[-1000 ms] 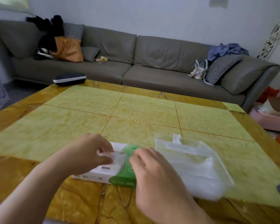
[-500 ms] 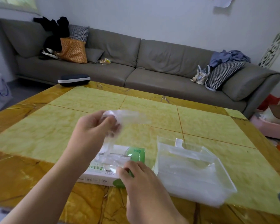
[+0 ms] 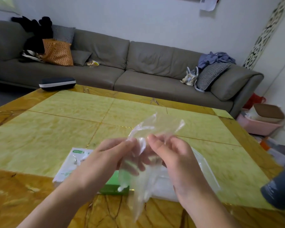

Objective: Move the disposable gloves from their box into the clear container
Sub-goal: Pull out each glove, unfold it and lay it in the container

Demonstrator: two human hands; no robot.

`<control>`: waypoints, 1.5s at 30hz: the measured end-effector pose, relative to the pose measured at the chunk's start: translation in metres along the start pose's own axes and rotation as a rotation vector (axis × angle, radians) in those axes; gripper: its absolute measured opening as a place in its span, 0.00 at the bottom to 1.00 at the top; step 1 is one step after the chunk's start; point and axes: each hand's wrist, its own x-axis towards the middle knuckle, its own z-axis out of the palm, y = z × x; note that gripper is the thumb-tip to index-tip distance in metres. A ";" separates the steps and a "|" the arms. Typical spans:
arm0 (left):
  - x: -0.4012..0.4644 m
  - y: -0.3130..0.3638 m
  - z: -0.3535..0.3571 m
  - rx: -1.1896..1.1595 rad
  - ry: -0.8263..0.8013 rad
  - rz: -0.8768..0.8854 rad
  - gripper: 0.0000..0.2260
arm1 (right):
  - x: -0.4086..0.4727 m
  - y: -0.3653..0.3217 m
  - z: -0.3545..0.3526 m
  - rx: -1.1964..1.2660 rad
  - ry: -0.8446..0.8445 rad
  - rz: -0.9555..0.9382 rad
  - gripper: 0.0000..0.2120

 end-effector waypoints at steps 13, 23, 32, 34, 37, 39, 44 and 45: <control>0.003 -0.014 0.027 0.110 0.224 -0.127 0.09 | 0.001 0.012 -0.011 -0.074 0.129 0.059 0.17; 0.003 -0.004 0.007 0.061 0.036 -0.253 0.21 | 0.004 0.014 -0.016 -0.080 0.184 0.112 0.19; 0.007 0.000 0.001 0.006 0.449 -0.098 0.11 | 0.004 0.014 -0.025 -0.120 0.139 0.192 0.13; 0.006 0.001 0.000 0.032 0.403 -0.081 0.11 | 0.006 0.012 -0.030 -0.260 0.109 0.162 0.10; 0.005 -0.002 0.003 0.124 0.249 -0.075 0.11 | 0.006 0.006 -0.038 -0.577 0.058 0.049 0.22; 0.004 -0.003 0.007 0.164 0.088 -0.084 0.11 | 0.006 0.001 -0.042 -0.602 -0.041 0.010 0.30; 0.002 -0.004 0.009 0.314 -0.056 -0.111 0.06 | 0.008 -0.001 -0.053 -0.393 -0.111 -0.004 0.05; 0.003 -0.003 0.008 0.322 -0.024 -0.119 0.06 | 0.010 0.000 -0.058 -0.386 -0.070 0.002 0.07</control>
